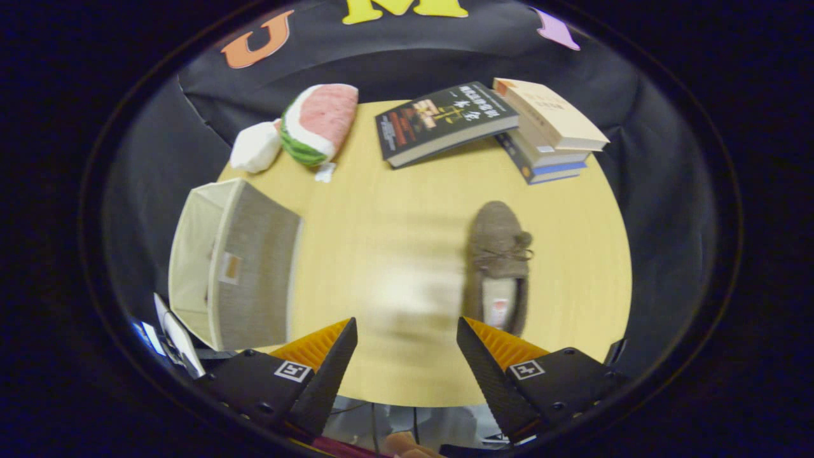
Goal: Open the storage box then place both shoes into the box .Put the left shoe in first, then the right shoe, with the right side of both shoes facing outward in a uniform manner.
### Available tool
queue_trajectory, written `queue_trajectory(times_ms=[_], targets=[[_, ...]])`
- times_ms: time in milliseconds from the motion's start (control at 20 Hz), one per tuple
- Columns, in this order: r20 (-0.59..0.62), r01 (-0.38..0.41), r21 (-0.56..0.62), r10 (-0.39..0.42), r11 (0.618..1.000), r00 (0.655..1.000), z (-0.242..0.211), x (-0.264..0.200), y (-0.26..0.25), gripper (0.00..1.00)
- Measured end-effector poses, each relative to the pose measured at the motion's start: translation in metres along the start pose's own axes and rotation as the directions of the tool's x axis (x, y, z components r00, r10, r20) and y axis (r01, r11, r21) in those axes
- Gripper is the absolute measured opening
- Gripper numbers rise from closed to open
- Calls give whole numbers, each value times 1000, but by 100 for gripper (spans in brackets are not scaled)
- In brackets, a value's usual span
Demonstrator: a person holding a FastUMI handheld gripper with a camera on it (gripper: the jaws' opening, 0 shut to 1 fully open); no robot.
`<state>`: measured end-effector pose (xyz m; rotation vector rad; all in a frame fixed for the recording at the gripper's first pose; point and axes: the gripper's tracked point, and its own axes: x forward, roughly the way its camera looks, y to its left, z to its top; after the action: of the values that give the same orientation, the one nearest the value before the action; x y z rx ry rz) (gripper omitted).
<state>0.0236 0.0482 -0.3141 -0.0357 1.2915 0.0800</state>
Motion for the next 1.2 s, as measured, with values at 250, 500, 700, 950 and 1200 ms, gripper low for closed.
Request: queue_trajectory(times_ms=[250, 500, 700, 950, 1200], targets=[[-28, 102, 45, -101, 994, 995, 4, 30, -93, 97], [-89, 75, 103, -66, 992, 994, 2, 65, -130, 97], [-64, 43, 47, -40, 998, 997, 11, 81, -132, 97], [-73, 41, -13, -42, 999, 996, 11, 113, -128, 79], [-47, -32, -43, 30, 999, 998, 14, 118, -105, 34]])
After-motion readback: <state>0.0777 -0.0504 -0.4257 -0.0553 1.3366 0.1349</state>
